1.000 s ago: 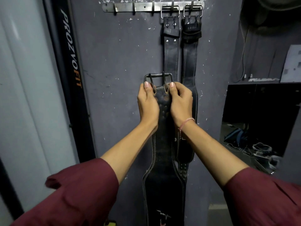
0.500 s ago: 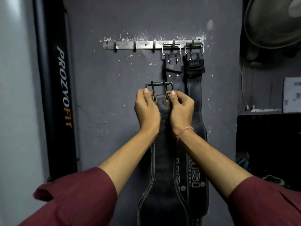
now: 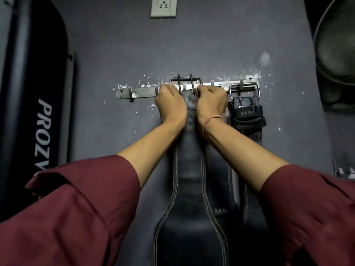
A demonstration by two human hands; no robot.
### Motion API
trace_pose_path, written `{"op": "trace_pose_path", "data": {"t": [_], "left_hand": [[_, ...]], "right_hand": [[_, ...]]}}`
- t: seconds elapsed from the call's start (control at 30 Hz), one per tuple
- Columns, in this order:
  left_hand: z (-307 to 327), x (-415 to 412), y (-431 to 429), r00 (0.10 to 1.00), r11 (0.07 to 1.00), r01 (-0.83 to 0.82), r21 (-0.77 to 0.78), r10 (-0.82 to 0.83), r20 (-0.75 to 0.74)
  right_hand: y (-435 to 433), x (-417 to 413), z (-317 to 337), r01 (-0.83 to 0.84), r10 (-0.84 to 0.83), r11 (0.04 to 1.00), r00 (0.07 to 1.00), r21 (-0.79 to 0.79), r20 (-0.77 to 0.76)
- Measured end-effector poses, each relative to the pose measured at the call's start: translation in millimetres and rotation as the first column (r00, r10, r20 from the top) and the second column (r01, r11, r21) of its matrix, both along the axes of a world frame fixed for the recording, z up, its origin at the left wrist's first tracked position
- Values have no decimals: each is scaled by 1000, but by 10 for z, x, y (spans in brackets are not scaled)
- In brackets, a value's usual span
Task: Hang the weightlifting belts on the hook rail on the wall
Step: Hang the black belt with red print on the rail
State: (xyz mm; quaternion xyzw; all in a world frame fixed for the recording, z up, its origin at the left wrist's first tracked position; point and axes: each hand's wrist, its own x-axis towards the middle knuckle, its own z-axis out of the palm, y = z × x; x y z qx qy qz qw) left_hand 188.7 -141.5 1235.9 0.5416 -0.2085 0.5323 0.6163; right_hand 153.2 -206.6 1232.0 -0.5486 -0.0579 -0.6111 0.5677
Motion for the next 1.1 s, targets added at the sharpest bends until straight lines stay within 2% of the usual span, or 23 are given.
{"op": "trace_pose_path", "data": {"t": [0.3,0.53,0.73,0.83,0.9,1.0,1.1], "left_hand": [[310,398,-83,994,992,-66,108,75,-84],[360,520,-42,974,993,44,106,-19,-224],[107,580,-41,987,991,24,134,-3,-160],[-49,551,5,991,985,11,174,13,-134],[-247,499,50,989,984,19,177,8,-150],[-626,408,136,985,979,38,198,-4,-172],[-1017,254,194,992,972,63,228,-36,-121]], "right_hand": [[-165,331,327,7,-2,999,994,49,-106],[-219,435,385,33,-25,997,993,66,-118],[-224,456,247,200,-205,979,966,-51,-160],[-181,408,76,242,-253,964,962,-107,-102],[-138,371,-133,226,-242,952,969,-205,-55],[-82,241,-539,267,-269,899,962,-348,42],[-63,77,-949,327,-317,850,944,-413,94]]}}
